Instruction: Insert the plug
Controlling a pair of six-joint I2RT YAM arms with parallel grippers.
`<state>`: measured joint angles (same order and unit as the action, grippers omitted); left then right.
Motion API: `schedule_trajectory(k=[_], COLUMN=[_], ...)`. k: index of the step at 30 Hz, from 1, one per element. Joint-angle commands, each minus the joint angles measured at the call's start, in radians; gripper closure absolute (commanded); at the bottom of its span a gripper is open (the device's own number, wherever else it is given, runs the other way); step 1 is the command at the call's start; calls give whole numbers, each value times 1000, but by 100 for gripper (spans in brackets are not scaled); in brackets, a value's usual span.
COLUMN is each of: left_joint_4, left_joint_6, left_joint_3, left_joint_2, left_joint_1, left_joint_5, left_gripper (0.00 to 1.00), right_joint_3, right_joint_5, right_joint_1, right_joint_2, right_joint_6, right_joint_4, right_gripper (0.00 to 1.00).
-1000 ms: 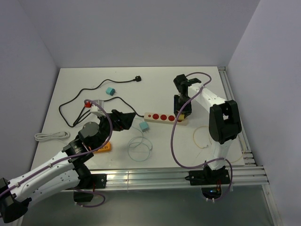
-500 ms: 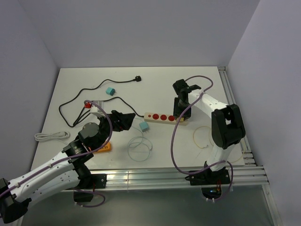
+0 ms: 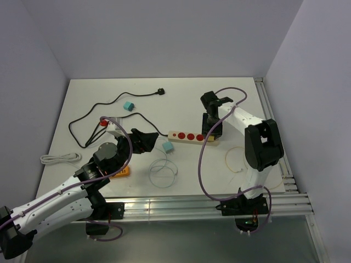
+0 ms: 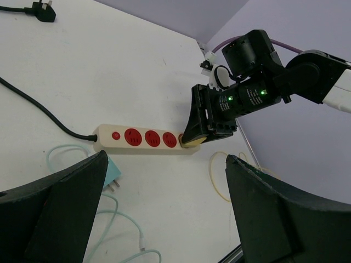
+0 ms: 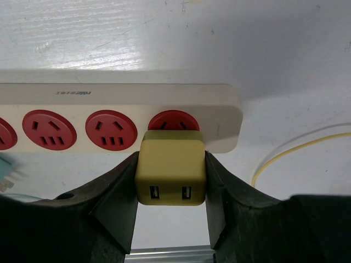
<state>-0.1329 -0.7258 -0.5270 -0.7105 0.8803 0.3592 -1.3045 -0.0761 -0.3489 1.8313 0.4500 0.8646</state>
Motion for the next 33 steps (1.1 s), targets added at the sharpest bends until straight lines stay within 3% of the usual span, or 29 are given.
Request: schedule_trajectory(k=[1,11,12,15,16,21,27,33], left_joint_4=[-10,41,47,88,101,231,381,519], left_joint_6=[-23,-50,-52,-61,-64,-84,-124,-86], left_joint_3=[-14,-42,-45,-67,-82,-157,-267,-387], left_joint_2=[9,-6,-4,-7,-12,-62,-144,-358], left_joint_1=[-1,-1,-1,-1,-1,-1,-10,-96], left_joint_5=[-14,-29,-28,-11,-3,70,106,-63], left_gripper=[7,6,6,4,4,2,1,5], right_joint_3=[94,108,111,111,103,47,27,194], right_joint_5=[-22,4,4,9,10,21,-24,-34], right_joint_1=[8,14,13,11,11,11,8,-53], right_joint_2=[121,47,30,-38,-50,-138,-274,-529], right_joint_6=[-4,13,13,3,-2,-19,-20,45], right_joint_4=[-47,-116,-127,-150,-156,-167,-144,-171], right_gripper=[100,100,97,65,49,15,10,11])
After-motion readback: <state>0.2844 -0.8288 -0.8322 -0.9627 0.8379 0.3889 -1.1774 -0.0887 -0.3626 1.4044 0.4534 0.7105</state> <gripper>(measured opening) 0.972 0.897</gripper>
